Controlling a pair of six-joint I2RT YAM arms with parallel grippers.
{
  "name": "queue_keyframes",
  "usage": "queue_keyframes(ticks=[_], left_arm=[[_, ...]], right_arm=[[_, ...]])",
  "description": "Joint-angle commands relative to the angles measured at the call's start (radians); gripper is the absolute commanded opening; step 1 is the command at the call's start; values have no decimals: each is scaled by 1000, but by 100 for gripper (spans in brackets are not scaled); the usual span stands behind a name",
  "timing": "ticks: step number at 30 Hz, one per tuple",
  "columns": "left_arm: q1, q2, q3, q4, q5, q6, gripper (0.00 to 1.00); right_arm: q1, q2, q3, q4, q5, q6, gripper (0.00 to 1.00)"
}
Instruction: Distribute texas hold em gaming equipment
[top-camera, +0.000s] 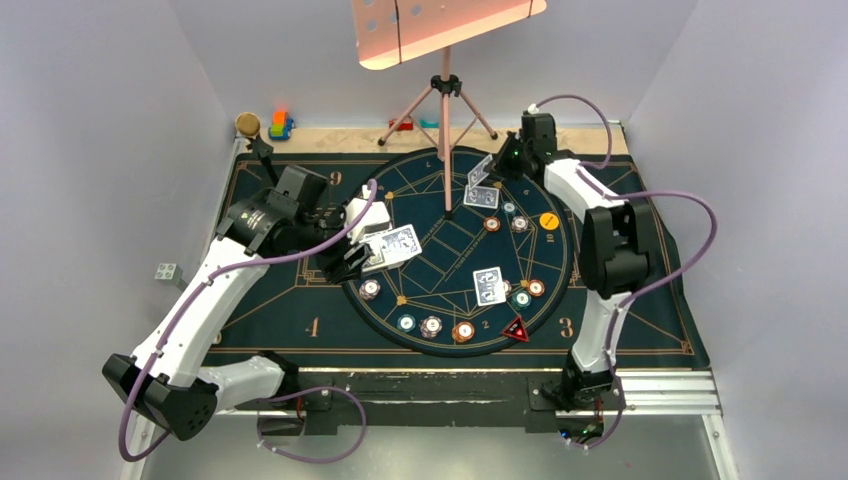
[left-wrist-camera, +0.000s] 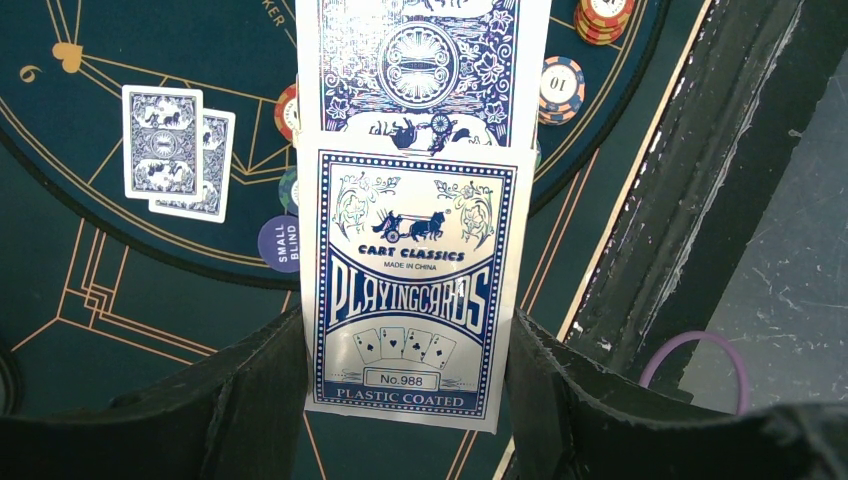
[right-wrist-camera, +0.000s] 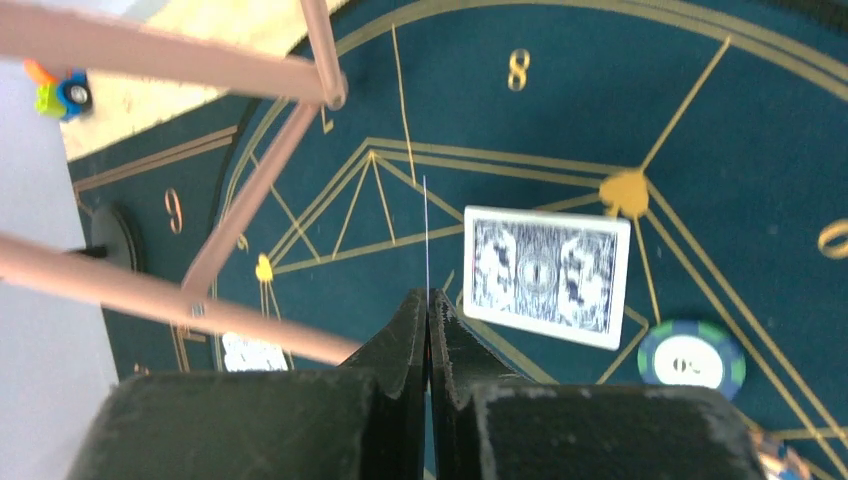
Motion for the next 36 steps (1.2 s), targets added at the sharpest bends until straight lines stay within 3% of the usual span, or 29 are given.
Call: queue_keyframes(ticks=[1,9,11,16,19,25,31,36], left_arm=[[4,-25,43,10,34,2,0],[5,-40,43,7,37,-10,0],[4,-45,44,5,41,-11,0],[4,-49,42,0,40,-19,0],[5,-54,30,5,32,-21,0],[4,-61,12,10,11,-24,0],[4,-57,17,0,-12,-27,0],[4,-39,13,36,-22,-41,0]], right_arm=[[-6,67,143,-1,84,-14,0],[-9,162,167,-67,160,13,3],[-9,175,175,-93,174,12,14],[-9,154,174,-165,192,17,54],[-9,84,145,-190,217,20,66],[-4,-130,36,-190,206,18,76],[74,-371,-131,-93,-32,-18,86],[211,-500,-140,-168,-115,-145,91]])
